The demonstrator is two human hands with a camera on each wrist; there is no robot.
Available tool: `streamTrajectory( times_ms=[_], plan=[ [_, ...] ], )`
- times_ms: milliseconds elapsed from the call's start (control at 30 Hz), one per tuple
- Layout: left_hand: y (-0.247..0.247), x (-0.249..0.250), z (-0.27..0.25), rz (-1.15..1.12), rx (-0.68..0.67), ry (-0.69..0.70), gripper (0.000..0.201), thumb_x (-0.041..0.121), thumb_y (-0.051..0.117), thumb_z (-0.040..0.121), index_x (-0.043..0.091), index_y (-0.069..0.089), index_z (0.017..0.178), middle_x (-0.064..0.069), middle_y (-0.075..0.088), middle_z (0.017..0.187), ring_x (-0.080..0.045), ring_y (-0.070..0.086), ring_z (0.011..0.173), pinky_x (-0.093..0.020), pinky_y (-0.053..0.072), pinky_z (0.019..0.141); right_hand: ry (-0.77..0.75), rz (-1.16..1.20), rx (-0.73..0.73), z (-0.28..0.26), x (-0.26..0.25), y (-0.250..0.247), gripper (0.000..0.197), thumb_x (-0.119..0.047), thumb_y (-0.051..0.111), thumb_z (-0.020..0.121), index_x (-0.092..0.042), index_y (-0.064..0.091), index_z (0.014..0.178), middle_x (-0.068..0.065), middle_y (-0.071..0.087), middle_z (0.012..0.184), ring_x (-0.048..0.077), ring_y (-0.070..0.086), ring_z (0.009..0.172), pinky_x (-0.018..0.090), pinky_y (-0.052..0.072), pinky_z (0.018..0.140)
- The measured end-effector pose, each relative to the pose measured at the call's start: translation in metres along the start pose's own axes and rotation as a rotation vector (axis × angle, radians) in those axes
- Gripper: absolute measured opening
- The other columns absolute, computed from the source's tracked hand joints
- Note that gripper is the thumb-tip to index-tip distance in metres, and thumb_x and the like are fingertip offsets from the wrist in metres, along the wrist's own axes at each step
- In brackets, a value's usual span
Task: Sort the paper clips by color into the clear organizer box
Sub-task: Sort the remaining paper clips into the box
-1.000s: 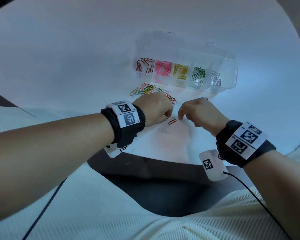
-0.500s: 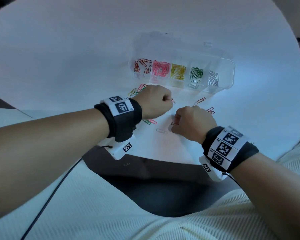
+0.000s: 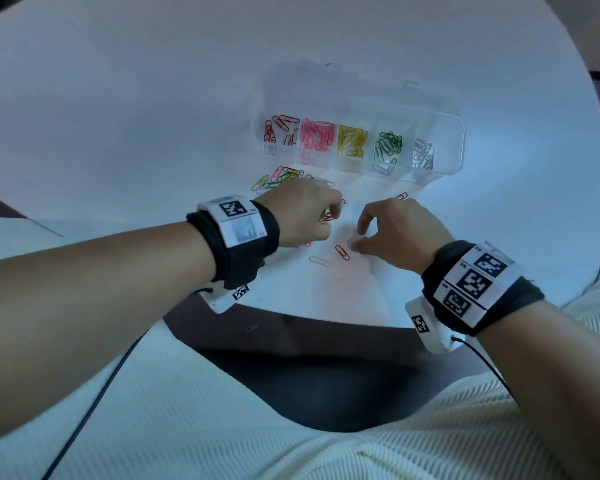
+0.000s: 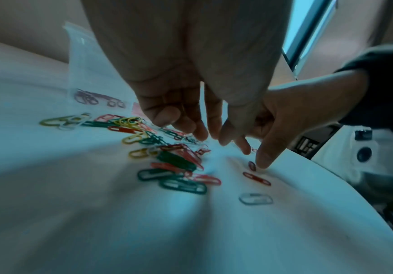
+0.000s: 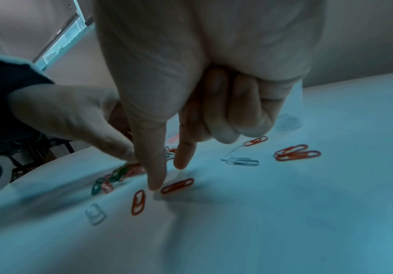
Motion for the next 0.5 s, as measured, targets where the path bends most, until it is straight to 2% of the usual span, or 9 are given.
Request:
streamTrajectory(
  times_ms=[67, 100, 200, 333, 500],
  plan=[
    [0.004, -0.002, 0.001, 0.11, -0.032, 0.052, 0.026, 0.018, 0.054, 0.09, 0.016, 0.063, 0.115, -0.003, 0.057, 0.105, -0.023, 0.051, 0.102, -0.035, 0.043, 0.084, 0.011, -0.031, 0.001, -0.001, 0.0, 0.0, 0.02, -0.046, 0.075, 0.075, -0.03, 0.064, 0.079, -0.008, 0.053, 0.071, 0.019, 0.056, 0.071, 0.027, 0.037, 0.058],
    [0.006, -0.002, 0.002, 0.147, -0.044, 0.061, 0.026, 0.019, 0.052, 0.093, 0.017, 0.063, 0.117, -0.005, 0.057, 0.109, -0.024, 0.05, 0.105, -0.036, 0.043, 0.085, 0.018, -0.044, 0.003, -0.002, 0.0, 0.001, 0.019, -0.045, 0.075, 0.076, -0.029, 0.066, 0.078, -0.007, 0.055, 0.073, 0.019, 0.056, 0.069, 0.026, 0.036, 0.057],
    [0.007, 0.0, 0.002, 0.202, -0.043, 0.077, 0.022, 0.017, 0.051, 0.094, 0.015, 0.066, 0.11, -0.006, 0.062, 0.103, -0.025, 0.053, 0.103, -0.035, 0.044, 0.082, 0.035, -0.065, 0.017, -0.002, -0.003, 0.006, 0.016, -0.042, 0.074, 0.078, -0.028, 0.067, 0.075, -0.002, 0.059, 0.077, 0.021, 0.058, 0.067, 0.024, 0.035, 0.053],
    [0.006, 0.002, 0.002, 0.23, -0.04, 0.036, 0.018, 0.011, 0.053, 0.089, 0.01, 0.068, 0.098, -0.008, 0.066, 0.092, -0.028, 0.058, 0.093, -0.036, 0.049, 0.076, 0.037, -0.116, 0.044, -0.002, -0.008, 0.012, 0.013, -0.038, 0.071, 0.079, -0.025, 0.07, 0.081, 0.003, 0.064, 0.086, 0.026, 0.062, 0.075, 0.028, 0.045, 0.063],
    [0.005, 0.001, 0.002, 0.215, -0.014, 0.044, 0.017, 0.008, 0.055, 0.087, 0.008, 0.067, 0.099, -0.008, 0.061, 0.104, -0.027, 0.053, 0.103, -0.034, 0.047, 0.082, 0.041, -0.197, 0.074, -0.006, -0.012, 0.017, 0.02, -0.033, 0.063, 0.08, -0.016, 0.064, 0.091, 0.007, 0.063, 0.09, 0.03, 0.062, 0.078, 0.033, 0.051, 0.069]
  ],
)
Point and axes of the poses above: each hand's wrist, its own z-axis towards the middle knuckle, its own y-axis out of the palm, x = y × z, the point moved 1 cm from there along z, towards the middle knuckle
